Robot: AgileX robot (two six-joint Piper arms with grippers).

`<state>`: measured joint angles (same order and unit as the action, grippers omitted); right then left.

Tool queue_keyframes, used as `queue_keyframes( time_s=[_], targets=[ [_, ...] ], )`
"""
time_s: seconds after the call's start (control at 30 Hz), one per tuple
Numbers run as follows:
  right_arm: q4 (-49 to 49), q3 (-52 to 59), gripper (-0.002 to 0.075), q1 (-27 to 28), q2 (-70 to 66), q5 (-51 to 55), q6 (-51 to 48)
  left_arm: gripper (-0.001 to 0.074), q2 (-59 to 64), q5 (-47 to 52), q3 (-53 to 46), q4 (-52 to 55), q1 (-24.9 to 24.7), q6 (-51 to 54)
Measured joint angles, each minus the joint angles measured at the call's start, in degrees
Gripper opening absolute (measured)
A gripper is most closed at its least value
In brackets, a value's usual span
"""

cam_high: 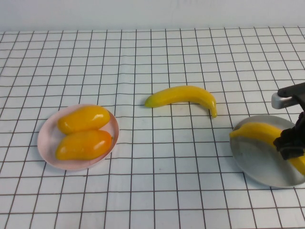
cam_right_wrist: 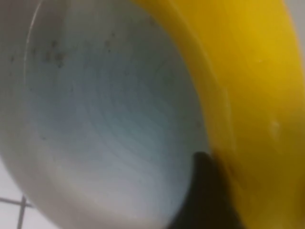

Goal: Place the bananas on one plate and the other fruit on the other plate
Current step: Put another type of fruit in the right plate

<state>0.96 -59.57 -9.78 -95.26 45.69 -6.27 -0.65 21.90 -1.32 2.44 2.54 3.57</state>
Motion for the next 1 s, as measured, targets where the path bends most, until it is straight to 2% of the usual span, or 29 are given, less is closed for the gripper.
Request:
queue_keyframes(
  time_s=[0.13, 0.2, 0.37, 0.57, 0.83, 1.0],
  targets=[
    [0.7, 0.0, 0.0566, 0.0, -1.0, -0.5, 0.1, -0.0003, 0.0, 0.0, 0.0, 0.0, 0.0, 0.0],
    [0.9, -0.4, 0.0603, 0.0, -1.0, 0.7, 0.5, -0.0003, 0.0, 0.0, 0.0, 0.0, 0.0, 0.0],
    [0.9, -6.5, 0.0559, -0.7, -1.0, 6.4, 0.2, -0.0003, 0.0, 0.0, 0.0, 0.0, 0.0, 0.0],
    [0.8, -17.4, 0.0510, -6.3, -2.7, 8.1, -9.7, -0.0003, 0.0, 0.0, 0.0, 0.0, 0.0, 0.0],
    [-1.9, -38.7, 0.0505, -9.8, -18.4, 10.7, -17.8, -0.0003, 0.0, 0.0, 0.0, 0.0, 0.0, 0.0],
    [-4.7, -52.6, 0.0505, -11.4, -30.4, 17.5, -29.9, -0.0003, 0.0, 0.0, 0.0, 0.0, 0.0, 0.0]
  ],
)
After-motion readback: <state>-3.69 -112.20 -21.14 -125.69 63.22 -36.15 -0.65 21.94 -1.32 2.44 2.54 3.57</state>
